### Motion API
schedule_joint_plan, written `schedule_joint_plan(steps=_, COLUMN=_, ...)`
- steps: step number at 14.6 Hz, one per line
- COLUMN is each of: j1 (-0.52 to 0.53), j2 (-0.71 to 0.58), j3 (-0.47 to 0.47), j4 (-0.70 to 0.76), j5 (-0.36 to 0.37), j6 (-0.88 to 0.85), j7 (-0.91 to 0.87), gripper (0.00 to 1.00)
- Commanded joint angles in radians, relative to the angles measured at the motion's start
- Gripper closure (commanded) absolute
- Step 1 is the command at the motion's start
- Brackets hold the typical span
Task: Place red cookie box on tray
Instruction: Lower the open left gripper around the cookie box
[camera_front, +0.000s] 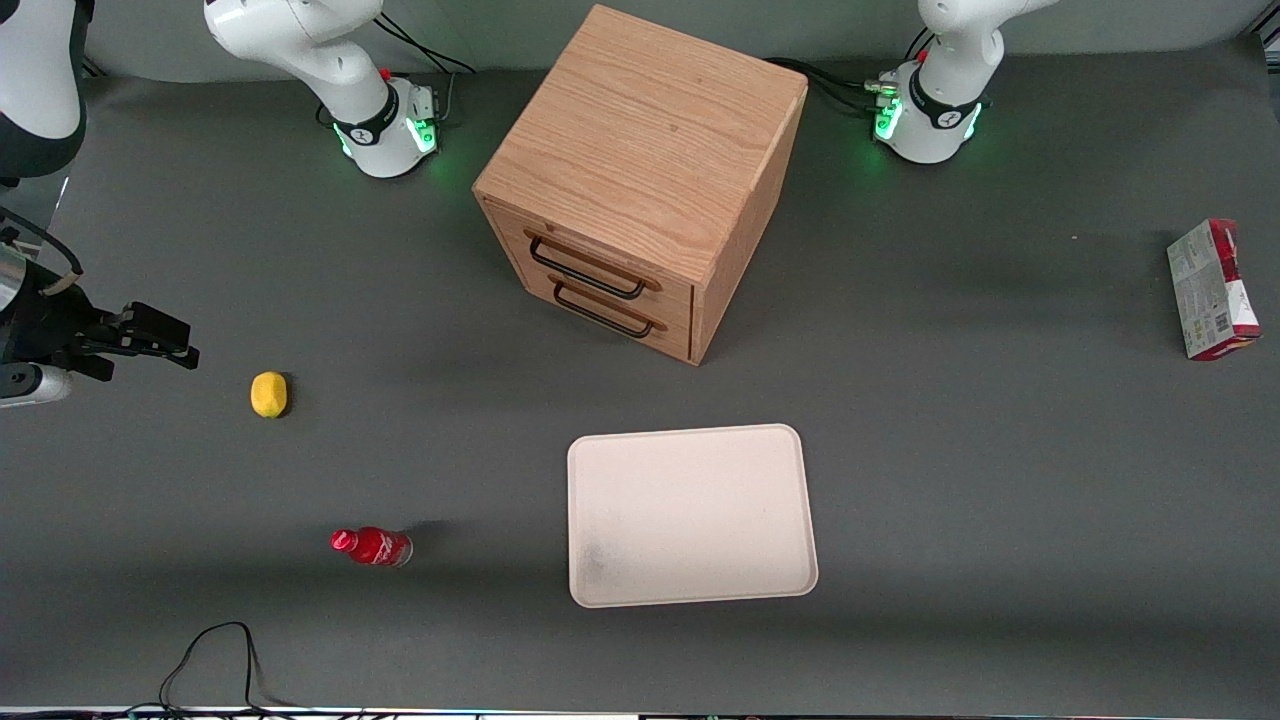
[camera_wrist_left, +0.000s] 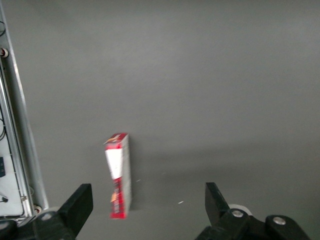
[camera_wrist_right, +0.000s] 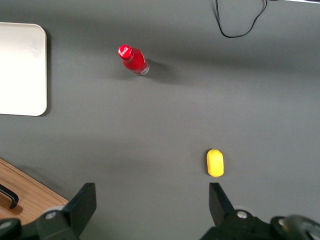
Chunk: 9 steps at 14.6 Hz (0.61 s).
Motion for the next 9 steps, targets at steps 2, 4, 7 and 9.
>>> schedule_joint_plan(steps=2, j1=0.155, j2=0.021, j3=-0.017, j4=-0.011, j5=-0.009, j6=0.032, j7=0.203, gripper=0.00)
schedule_joint_plan(steps=4, j1=0.194, j2=0.021, j3=0.009, j4=-0.013, j5=-0.009, j6=0.018, j7=0.228, gripper=0.00)
schedule_joint_plan(steps=7, j1=0.194, j2=0.006, j3=0.070, j4=-0.013, j5=-0.006, j6=-0.006, j7=0.232, gripper=0.00)
schedule_joint_plan(steps=9, j1=0.193, j2=-0.003, j3=0.087, j4=-0.022, j5=-0.002, j6=-0.019, j7=0.232, gripper=0.00)
